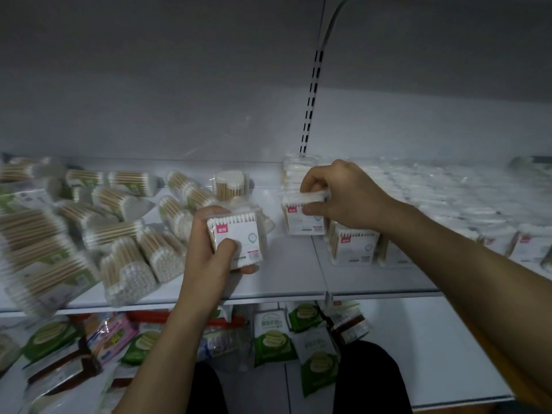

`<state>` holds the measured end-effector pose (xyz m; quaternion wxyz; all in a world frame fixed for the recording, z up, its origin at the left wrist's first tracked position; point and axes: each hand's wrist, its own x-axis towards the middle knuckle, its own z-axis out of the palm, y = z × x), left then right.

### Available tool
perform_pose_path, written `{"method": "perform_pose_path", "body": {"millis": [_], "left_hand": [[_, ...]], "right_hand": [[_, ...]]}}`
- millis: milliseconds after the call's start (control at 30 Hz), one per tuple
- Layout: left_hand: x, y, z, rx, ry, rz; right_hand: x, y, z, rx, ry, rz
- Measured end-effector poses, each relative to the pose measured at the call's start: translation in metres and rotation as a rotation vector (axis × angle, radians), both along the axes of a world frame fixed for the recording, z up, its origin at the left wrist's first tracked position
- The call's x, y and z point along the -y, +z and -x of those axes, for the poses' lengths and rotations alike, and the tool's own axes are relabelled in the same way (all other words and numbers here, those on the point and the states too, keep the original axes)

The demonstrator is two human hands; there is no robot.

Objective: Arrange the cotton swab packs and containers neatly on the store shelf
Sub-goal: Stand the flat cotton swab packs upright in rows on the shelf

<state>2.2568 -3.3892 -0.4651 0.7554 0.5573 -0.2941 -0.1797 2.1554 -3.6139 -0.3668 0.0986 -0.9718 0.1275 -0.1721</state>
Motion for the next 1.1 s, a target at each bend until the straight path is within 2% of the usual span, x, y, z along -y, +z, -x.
{"method": "perform_pose_path", "body": {"millis": [200,333,400,433,500,567,733,800,867,1000,1100], "left_hand": [[0.0,0.004,0.002,0.053,-0.024,-0.016],[-0.002,0.004,0.0,0.068,-0.032,0.0],[-0.002,0.005,0.002,0.102,-0.014,0.001],[-0.003,0.006,0.003,0.109,-0.008,0.004],[-0.003,0.006,0.005,0.104,-0.005,0.025],[-0.003,0.006,0.007,0.129,0.007,0.027],[-0.001,0.005,0.004,0.086,-0.017,0.073],[0.001,0.002,0.001,0.048,-0.036,0.088],[0.002,-0.001,-0.001,0.024,-0.034,0.088],[0.003,-0.004,-0.002,0.094,-0.009,0.061],[0.002,-0.005,-0.001,0.149,0.007,0.047]], "right_hand": [[0.001,-0.004,-0.001,-0.023,-0.057,0.125],[-0.003,-0.004,-0.001,-0.082,-0.102,0.3],[-0.007,-0.003,-0.001,-0.049,-0.098,0.36],[-0.012,-0.001,-0.001,0.002,-0.043,0.282],[-0.032,0.005,-0.001,0.073,0.112,-0.073],[-0.052,0.006,-0.002,0.047,0.193,-0.303],[-0.052,-0.001,0.008,0.148,0.132,-0.307],[-0.038,0.001,0.019,0.178,0.067,-0.261],[-0.026,0.001,0.027,0.124,0.023,-0.161],[-0.014,-0.012,0.027,0.013,-0.026,0.076],[-0.012,-0.018,0.027,0.032,-0.034,0.152]]}}
